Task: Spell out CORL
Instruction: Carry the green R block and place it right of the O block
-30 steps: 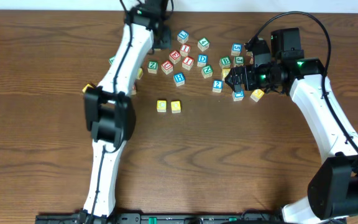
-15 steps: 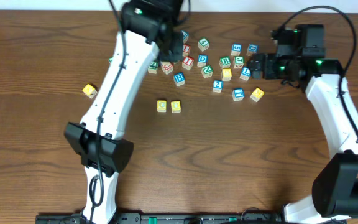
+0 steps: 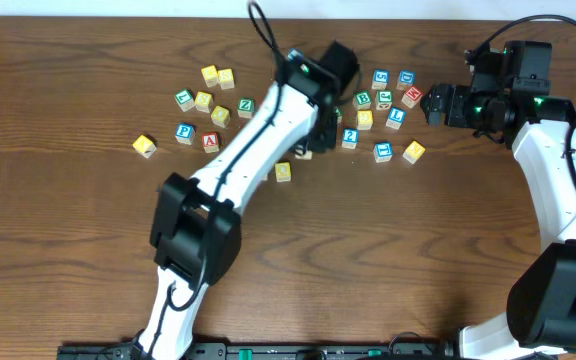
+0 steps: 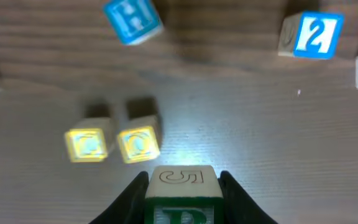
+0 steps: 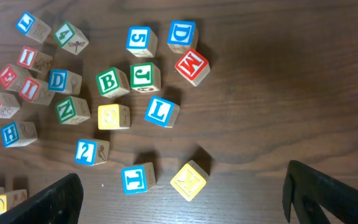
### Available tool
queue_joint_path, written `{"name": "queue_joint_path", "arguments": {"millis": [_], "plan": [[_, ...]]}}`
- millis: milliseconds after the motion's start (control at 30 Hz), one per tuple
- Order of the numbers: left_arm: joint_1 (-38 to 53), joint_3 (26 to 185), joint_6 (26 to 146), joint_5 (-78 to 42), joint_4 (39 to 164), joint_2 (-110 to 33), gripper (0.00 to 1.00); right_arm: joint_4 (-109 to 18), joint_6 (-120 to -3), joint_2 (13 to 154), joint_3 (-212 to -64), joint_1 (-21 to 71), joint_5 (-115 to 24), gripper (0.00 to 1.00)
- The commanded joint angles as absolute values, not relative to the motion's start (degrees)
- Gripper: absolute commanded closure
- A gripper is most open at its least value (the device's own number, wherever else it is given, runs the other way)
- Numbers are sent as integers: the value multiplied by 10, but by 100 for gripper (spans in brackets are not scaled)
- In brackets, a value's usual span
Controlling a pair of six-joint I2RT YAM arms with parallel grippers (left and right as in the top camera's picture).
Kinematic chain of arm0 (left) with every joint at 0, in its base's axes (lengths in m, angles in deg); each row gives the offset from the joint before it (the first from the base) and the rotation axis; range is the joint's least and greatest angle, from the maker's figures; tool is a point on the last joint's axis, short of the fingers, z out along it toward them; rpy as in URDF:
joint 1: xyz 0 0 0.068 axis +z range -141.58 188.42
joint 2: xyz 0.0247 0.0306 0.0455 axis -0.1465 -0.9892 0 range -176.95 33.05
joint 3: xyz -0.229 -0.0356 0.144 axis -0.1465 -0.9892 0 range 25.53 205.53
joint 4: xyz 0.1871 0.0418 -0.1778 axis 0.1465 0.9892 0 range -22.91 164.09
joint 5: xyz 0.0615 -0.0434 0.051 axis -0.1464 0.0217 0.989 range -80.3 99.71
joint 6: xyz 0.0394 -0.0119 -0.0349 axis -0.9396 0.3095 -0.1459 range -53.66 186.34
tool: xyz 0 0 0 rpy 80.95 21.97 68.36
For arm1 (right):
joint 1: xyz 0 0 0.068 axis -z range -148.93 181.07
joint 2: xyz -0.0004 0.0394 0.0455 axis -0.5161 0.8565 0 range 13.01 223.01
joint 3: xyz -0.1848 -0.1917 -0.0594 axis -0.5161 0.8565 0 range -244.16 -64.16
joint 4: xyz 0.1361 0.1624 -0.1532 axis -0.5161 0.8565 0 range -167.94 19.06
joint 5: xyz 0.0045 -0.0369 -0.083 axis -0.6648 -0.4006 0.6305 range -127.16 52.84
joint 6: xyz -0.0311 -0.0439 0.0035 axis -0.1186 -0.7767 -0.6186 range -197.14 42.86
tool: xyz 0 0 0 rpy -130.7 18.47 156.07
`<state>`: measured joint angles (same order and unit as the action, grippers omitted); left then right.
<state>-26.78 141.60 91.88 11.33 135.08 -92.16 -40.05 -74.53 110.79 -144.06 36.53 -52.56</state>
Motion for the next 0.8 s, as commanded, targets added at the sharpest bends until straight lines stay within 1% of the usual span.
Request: {"name": "queue_joint_path", "arguments": {"millis": [0, 100, 333, 433, 767], "plan": [[-280, 1347, 946, 114, 1297, -926, 72, -398, -738, 1102, -1450, 367, -527, 1], [-280, 1293, 952, 114, 1229, -926, 72, -396, -738, 1102, -1450, 367, -527, 1], [-279, 1205, 993, 135, 1132, -927, 72, -393, -738, 1102, -1450, 367, -527, 1], [-277, 1189, 1010, 158, 1116, -927, 72, -392, -738, 1102, -1450, 367, -527, 1], [-273, 1185, 1015, 168, 1112, -932, 72, -391, -738, 1102, -1450, 367, -527, 1]]}}
